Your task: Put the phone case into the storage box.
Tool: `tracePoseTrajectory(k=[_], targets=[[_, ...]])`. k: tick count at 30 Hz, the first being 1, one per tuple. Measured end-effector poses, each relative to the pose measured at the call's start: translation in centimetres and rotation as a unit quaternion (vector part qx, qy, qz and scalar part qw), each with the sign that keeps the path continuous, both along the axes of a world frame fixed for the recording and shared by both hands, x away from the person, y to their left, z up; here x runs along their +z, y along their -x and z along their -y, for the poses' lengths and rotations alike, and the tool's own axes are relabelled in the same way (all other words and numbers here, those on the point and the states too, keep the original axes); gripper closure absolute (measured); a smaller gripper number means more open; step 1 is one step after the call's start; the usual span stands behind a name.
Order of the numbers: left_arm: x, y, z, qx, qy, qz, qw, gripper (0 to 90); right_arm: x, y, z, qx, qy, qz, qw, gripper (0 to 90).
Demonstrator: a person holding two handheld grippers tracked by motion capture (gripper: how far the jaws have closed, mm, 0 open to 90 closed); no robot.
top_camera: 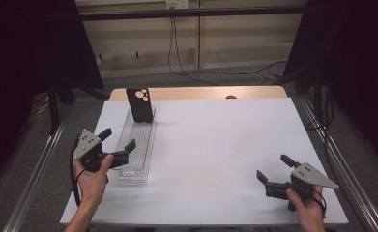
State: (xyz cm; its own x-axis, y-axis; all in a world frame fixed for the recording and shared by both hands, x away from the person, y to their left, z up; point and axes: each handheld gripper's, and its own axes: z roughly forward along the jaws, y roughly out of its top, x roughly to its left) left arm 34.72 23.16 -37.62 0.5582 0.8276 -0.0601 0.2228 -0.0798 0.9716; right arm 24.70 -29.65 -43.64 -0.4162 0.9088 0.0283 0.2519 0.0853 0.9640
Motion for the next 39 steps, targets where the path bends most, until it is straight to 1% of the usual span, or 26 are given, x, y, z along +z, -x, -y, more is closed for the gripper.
tracePoseTrajectory(k=[5,7,8,11,13,16,18,22,24,26,27,28,30,33,34,35,36,38,39], targets=[[-0.7,1.1,-0.2,0.002,0.004,0.0,1.0,3.5,0.0,0.1,0.1,-0.002,0.0,0.002,1.0,0.0],[-1.0,1.5,-0.3,0.0,0.0,0.001,1.0,3.5,0.0,0.1,0.1,-0.003,0.001,0.003,1.0,0.0],[-1.2,1.7,-0.3,0.0,-0.001,0.001,1.0,3.5,0.1,0.1,0.1,-0.004,-0.001,0.003,1.0,0.0],[-1.7,2.2,-0.5,-0.004,0.006,-0.004,1.0,3.5,0.1,0.2,0.2,-0.005,0.0,0.004,1.0,0.0],[-2.1,2.5,-0.6,-0.005,0.003,-0.006,1.0,3.4,0.1,0.2,0.2,-0.006,0.0,0.004,1.0,0.0],[-2.7,3.2,-0.9,-0.006,0.022,-0.014,0.9996,3.4,0.1,0.3,0.2,-0.008,0.001,0.005,1.0,0.0],[-3.0,3.6,-1.2,-0.006,0.021,-0.017,0.9996,3.4,0.1,0.3,0.3,-0.007,0.002,0.006,1.0,0.0],[-3.3,4.6,-1.6,0.0,0.017,-0.013,0.9998,3.4,0.1,0.4,0.3,-0.007,0.003,0.008,0.9999,0.0],[-3.4,5.0,-1.6,0.003,0.015,-0.015,0.9998,3.4,0.1,0.4,0.4,-0.009,0.002,0.008,0.9999,0.0],[-3.6,5.3,-1.7,0.004,0.004,-0.022,0.9997,3.4,0.1,0.4,0.4,-0.009,0.003,0.009,0.9999,0.0],[-3.7,5.4,-1.7,0.006,-0.002,-0.022,0.9998,3.4,0.1,0.4,0.4,-0.01,0.004,0.009,0.9999,0.0],[-3.8,5.6,-1.7,0.005,0.003,-0.021,0.9998,3.4,0.1,0.4,0.4,-0.01,0.004,0.009,0.9999,0.0],[-4.1,5.9,-1.8,0.003,0.001,-0.023,0.9997,3.4,0.0,0.5,0.4,-0.01,0.003,0.008,0.9999,0.0],[-4.5,6.3,-1.9,0.014,-0.004,-0.022,0.9996,3.4,0.0,0.5,0.4,-0.008,0.004,0.007,0.9999,0.0],[-4.6,6.4,-1.9,0.013,-0.004,-0.025,0.9996,3.4,0.0,0.5,0.4,-0.007,0.004,0.008,0.9999,0.0],[-4.5,6.5,-2.0,0.008,0.004,-0.028,0.9996,3.4,0.0,0.6,0.4,-0.008,0.005,0.008,0.9999,0.0],[-4.5,6.5,-2.0,0.008,0.012,-0.024,0.9996,3.4,0.0,0.6,0.4,-0.006,0.006,0.009,0.9999,0.0],[-4.3,6.6,-2.1,0.016,0.009,-0.016,0.9997,3.3,0.0,0.6,0.3,-0.004,0.007,0.008,0.9999,0.0],[-4.3,6.5,-2.2,0.015,0.009,-0.015,0.9997,3.2,0.0,0.6,0.3,-0.004,0.008,0.008,0.9999,0.0]])
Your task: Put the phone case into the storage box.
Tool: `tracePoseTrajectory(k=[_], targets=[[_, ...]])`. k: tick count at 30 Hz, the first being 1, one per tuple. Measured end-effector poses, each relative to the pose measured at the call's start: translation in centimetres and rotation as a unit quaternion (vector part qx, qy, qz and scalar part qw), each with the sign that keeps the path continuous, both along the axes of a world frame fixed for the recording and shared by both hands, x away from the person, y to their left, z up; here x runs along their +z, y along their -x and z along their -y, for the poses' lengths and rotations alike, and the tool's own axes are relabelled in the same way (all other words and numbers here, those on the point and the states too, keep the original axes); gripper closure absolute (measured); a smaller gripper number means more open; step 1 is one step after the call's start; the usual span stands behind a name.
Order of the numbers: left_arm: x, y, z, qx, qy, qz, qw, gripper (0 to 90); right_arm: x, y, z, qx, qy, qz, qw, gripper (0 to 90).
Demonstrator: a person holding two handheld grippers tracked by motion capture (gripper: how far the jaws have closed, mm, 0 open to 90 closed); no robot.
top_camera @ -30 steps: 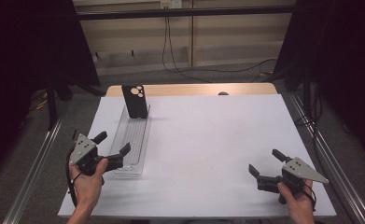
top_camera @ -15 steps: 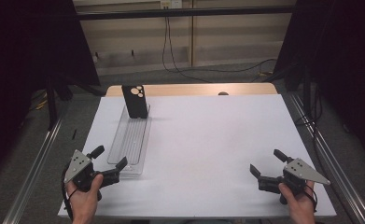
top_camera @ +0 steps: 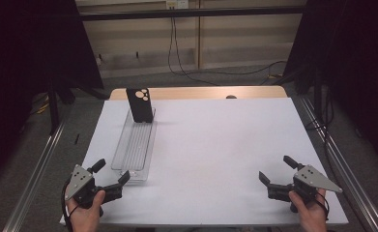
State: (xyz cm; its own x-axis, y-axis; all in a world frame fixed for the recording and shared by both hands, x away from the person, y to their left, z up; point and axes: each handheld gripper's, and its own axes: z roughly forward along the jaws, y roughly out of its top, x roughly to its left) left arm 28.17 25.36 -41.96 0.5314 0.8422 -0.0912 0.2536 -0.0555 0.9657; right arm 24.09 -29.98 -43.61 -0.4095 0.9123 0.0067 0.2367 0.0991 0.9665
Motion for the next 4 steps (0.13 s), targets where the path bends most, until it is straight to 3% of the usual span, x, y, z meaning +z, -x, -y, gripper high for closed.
tracePoseTrajectory(k=[4], targets=[[-0.23,-0.25,-0.24,0.003,0.006,-0.014,0.9999,3.2,-0.01,-0.05,0.04,-0.001,-0.001,-0.001,1.0,0.0]])
